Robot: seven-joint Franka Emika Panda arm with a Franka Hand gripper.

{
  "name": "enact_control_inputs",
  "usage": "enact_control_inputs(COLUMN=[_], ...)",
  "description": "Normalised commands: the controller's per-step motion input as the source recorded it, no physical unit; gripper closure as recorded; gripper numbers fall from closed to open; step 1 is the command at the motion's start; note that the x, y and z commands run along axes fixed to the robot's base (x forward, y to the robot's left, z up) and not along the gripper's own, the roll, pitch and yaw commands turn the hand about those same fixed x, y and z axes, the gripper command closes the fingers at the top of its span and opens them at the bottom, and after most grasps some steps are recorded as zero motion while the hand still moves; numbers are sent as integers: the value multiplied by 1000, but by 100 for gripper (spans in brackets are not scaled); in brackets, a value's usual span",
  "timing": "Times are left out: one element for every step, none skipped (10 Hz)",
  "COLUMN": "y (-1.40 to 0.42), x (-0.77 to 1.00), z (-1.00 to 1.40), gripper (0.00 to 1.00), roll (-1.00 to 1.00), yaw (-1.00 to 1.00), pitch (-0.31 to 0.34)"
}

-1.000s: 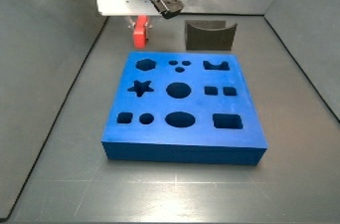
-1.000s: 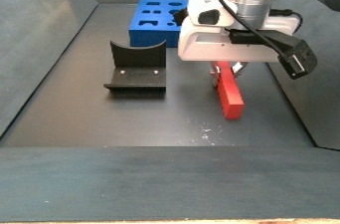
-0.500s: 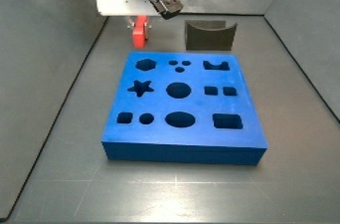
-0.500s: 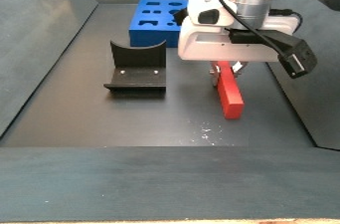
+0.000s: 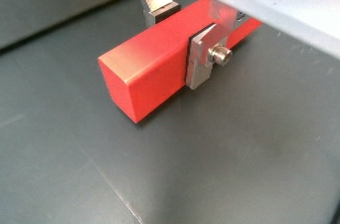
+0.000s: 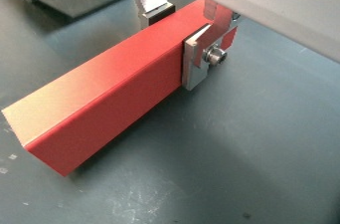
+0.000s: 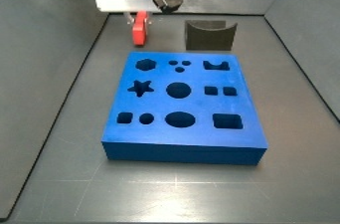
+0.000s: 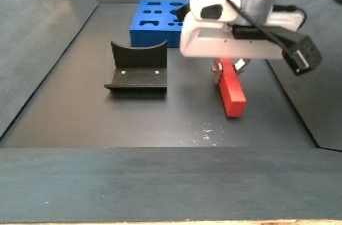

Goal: Pick up the rectangle object. Move up. Place the rectangle object on the fixture. Regrasp the rectangle object. Move to above the board. Insert the rectangle object.
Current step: Move up, then place the rectangle object on the fixture.

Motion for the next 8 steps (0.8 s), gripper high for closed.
enact_control_inputs(y=[31,26,19,17,13,10,0,2], x=[-36,-27,-25,-22,-28,-33,0,13], z=[899,781,607,518,331,192,1000,1000], gripper=[100,100,100,100,100,100,100,100], roll=[-5,-8,-11,-12,-13,-13,0,0], yaw=[-24,-23,-22,-21,-21,-21,0,0], pitch=[48,52,52,48,41,32,0,-1])
